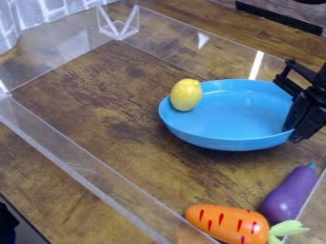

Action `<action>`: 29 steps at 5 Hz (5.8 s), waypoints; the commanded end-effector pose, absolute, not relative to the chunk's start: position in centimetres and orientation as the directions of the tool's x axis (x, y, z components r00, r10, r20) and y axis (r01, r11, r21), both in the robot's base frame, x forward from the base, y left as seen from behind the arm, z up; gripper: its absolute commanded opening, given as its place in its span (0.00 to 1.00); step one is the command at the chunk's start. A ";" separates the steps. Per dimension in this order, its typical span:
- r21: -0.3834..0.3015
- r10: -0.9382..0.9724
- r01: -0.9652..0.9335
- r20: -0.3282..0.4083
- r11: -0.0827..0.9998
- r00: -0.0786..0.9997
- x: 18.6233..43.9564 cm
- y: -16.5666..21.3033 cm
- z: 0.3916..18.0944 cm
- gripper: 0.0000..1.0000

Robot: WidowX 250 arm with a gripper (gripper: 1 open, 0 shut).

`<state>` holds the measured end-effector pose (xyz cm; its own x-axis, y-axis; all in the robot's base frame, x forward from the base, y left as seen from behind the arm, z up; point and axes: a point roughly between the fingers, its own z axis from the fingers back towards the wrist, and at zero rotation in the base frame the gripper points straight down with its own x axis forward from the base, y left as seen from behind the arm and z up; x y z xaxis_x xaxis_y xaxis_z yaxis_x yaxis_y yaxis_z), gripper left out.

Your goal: Remove the carrot from the blue tray and put it on the table

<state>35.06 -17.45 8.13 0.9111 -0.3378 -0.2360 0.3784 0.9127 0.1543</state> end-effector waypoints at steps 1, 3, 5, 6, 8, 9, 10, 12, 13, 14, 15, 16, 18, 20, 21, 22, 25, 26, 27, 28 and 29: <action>0.145 -0.310 0.323 -0.102 0.935 0.945 34.6 -17.4 12.7 0.00; 0.147 -0.260 0.271 -0.089 0.951 0.961 33.2 -17.3 12.6 0.00; 0.145 -0.248 0.256 -0.072 0.956 0.966 32.1 -17.3 13.2 0.00; 0.138 -0.226 0.233 -0.061 0.963 0.972 32.2 -17.6 13.7 0.00; 0.131 -0.263 0.267 -0.047 0.955 0.964 32.5 -17.3 14.1 0.00; 0.130 -0.322 0.325 -0.040 0.937 0.946 32.2 -16.8 14.2 0.00; 0.129 -0.305 0.307 -0.038 0.943 0.952 32.7 -16.7 14.6 0.00; 0.113 -0.269 0.271 -0.031 0.956 0.963 33.2 -16.4 15.1 0.00; 0.104 -0.278 0.279 -0.027 0.955 0.960 33.3 -16.4 15.4 0.00; 0.104 -0.266 0.268 -0.034 0.958 0.963 33.0 -15.8 15.1 0.00; 0.104 -0.255 0.257 -0.039 0.961 0.966 32.7 -15.2 14.9 0.00; 0.105 -0.257 0.260 -0.039 0.960 0.966 32.4 -15.1 15.3 0.00; 0.098 -0.258 0.261 -0.039 0.960 0.965 31.5 -14.6 15.6 1.00; 0.099 -0.245 0.248 -0.042 0.964 0.969 32.4 -14.4 15.4 0.00; 0.098 -0.284 0.287 -0.047 0.953 0.958 32.0 -15.2 15.6 0.00; 0.098 -0.334 0.338 -0.050 0.936 0.941 32.2 -16.4 15.5 0.00; 0.116 -0.338 0.343 -0.062 0.932 0.939 32.6 -17.5 14.7 0.00; 0.128 -0.400 0.405 -0.064 0.906 0.914 33.3 -17.5 15.0 0.00; 0.141 -0.462 0.467 -0.067 0.873 0.884 33.9 -17.5 15.3 0.00; 0.155 -0.477 0.483 -0.073 0.862 0.876 34.0 -18.0 15.8 0.00; 0.155 -0.488 0.496 -0.088 0.854 0.868 34.2 -18.4 15.4 0.00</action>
<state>34.12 -17.69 13.12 0.8712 -0.4657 -0.1553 0.4871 0.8595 0.1552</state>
